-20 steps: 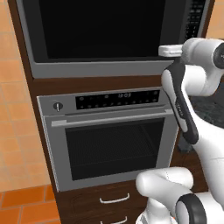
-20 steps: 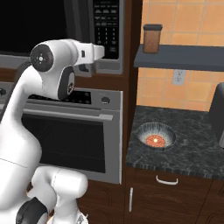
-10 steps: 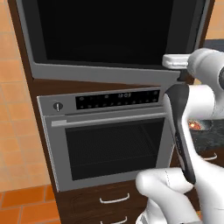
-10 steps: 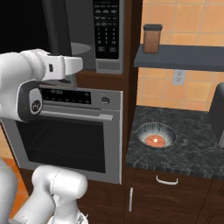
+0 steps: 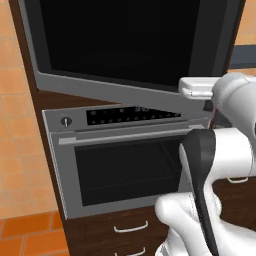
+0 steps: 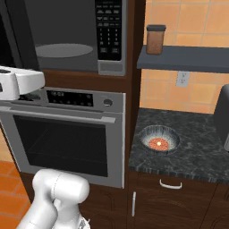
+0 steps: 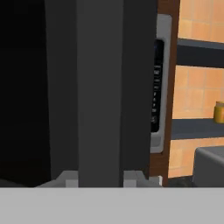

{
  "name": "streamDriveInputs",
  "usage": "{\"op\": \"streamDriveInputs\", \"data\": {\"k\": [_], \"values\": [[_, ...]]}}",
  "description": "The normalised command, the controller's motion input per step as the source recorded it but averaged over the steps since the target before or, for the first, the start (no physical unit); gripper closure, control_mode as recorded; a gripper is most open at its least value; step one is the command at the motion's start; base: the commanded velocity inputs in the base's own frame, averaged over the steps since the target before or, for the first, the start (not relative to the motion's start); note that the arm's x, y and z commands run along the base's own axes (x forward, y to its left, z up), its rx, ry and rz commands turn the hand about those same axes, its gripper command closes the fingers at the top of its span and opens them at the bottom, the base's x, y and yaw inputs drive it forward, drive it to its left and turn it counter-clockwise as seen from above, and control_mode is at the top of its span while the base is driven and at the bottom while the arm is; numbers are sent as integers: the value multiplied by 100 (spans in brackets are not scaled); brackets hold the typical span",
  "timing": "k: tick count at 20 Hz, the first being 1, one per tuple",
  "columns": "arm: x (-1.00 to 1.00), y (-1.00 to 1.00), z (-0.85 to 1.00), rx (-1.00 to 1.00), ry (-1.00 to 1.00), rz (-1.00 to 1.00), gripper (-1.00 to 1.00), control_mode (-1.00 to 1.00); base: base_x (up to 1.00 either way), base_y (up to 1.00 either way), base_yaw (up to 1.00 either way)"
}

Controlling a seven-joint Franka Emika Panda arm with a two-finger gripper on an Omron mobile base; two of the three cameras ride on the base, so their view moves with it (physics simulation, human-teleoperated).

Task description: Open the microwave, place the bowl with waffle inside the microwave, then close the microwave door and turn it on.

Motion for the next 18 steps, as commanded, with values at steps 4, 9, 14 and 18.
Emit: {"op": "streamDriveInputs", "data": {"k": [4, 9, 14, 18], "values": [[-62, 57, 0, -2, 1, 3, 100, -100, 0, 0, 0], [-11, 22, 0, -1, 0, 3, 100, -100, 0, 0, 0], [0, 0, 0, 0, 0, 0, -100, -100, 0, 0, 0], [0, 0, 0, 0, 0, 0, -100, -100, 0, 0, 0]]}}
